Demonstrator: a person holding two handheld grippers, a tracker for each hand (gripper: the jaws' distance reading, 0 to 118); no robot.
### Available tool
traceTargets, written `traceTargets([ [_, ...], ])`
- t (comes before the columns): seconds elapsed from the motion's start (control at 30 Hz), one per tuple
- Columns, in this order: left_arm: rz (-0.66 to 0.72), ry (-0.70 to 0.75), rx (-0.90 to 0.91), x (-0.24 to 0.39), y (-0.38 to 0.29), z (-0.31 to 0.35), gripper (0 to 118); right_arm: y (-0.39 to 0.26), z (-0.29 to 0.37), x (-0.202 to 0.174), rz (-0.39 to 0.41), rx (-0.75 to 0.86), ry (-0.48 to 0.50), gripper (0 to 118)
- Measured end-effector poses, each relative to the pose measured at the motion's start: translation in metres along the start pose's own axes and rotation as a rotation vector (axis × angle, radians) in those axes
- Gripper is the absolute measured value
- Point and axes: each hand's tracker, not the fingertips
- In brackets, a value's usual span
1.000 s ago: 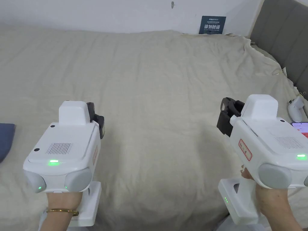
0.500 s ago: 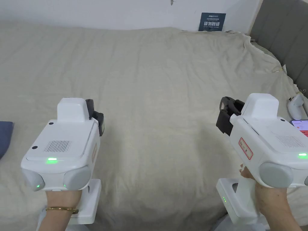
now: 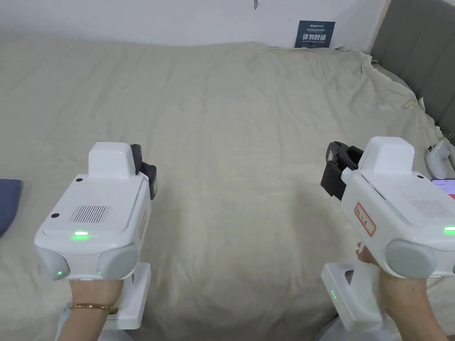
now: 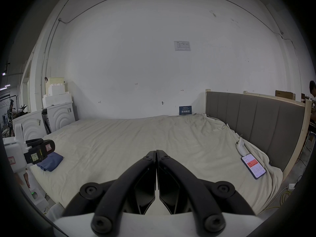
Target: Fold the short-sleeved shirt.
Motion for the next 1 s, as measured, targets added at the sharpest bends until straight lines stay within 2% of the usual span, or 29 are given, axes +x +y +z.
traceTargets([
  [1.0,-0.011,-0.008,0.007,0.0039,0.0025,0.0011,0,0.0022,-0.0007,-0.0031,0.002,0.008,0.014,0],
])
